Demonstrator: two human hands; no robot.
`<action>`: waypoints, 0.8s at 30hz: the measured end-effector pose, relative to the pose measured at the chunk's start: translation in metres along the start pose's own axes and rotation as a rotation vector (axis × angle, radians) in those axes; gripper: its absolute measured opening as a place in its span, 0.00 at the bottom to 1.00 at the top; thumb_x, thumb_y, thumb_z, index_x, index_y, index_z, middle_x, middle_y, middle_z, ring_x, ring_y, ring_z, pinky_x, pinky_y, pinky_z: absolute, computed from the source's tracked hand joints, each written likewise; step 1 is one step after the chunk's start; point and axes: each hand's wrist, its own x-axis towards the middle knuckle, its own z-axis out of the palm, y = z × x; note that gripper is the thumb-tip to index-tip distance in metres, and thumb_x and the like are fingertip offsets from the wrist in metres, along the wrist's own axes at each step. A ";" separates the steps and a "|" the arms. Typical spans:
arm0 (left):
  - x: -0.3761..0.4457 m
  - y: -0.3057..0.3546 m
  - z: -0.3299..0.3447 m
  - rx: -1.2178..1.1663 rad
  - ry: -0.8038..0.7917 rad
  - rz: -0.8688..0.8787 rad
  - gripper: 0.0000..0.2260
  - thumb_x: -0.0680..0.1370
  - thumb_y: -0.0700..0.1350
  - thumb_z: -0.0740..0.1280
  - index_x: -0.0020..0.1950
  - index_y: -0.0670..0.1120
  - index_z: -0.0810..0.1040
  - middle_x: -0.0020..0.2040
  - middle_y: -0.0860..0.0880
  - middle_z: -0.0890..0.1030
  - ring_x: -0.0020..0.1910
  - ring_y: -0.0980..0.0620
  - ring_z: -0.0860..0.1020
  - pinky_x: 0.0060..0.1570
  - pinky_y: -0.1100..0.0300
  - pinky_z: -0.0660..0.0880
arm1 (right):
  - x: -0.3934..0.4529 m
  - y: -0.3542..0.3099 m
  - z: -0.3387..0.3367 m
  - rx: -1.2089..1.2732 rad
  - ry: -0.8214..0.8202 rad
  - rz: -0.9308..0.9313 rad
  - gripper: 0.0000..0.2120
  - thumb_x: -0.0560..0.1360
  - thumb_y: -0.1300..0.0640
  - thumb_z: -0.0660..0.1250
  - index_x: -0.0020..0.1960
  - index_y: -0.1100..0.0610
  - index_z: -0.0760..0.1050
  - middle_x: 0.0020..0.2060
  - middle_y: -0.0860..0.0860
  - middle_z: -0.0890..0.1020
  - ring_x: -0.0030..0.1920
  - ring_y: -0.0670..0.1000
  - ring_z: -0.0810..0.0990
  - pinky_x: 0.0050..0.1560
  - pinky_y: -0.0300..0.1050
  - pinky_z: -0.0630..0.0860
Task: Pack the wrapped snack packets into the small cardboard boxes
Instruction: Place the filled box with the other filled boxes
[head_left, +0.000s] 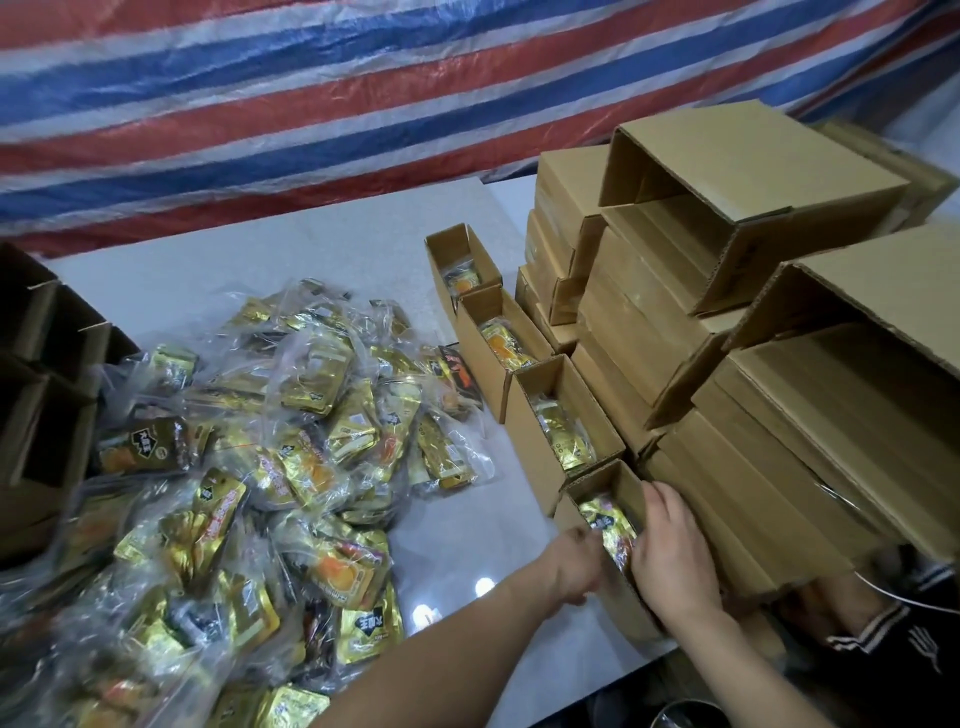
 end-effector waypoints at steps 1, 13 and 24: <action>-0.001 -0.001 -0.002 -0.007 -0.004 0.001 0.16 0.84 0.53 0.50 0.64 0.47 0.69 0.52 0.47 0.74 0.52 0.47 0.78 0.43 0.58 0.73 | -0.001 -0.004 0.001 0.007 0.027 -0.014 0.27 0.74 0.65 0.68 0.73 0.63 0.68 0.70 0.60 0.71 0.70 0.60 0.70 0.68 0.55 0.70; -0.099 -0.004 -0.160 -0.039 0.461 0.304 0.11 0.84 0.48 0.57 0.58 0.45 0.76 0.49 0.48 0.80 0.45 0.51 0.80 0.44 0.58 0.74 | 0.037 -0.170 -0.018 0.353 -0.092 -0.335 0.14 0.79 0.58 0.65 0.63 0.59 0.78 0.55 0.55 0.82 0.55 0.56 0.80 0.54 0.47 0.74; -0.234 -0.063 -0.289 -0.313 0.851 0.394 0.14 0.83 0.45 0.60 0.41 0.46 0.79 0.37 0.50 0.83 0.36 0.54 0.82 0.38 0.60 0.75 | 0.005 -0.353 -0.024 0.807 -0.381 -0.416 0.09 0.80 0.55 0.65 0.57 0.44 0.78 0.43 0.44 0.84 0.41 0.50 0.84 0.37 0.45 0.80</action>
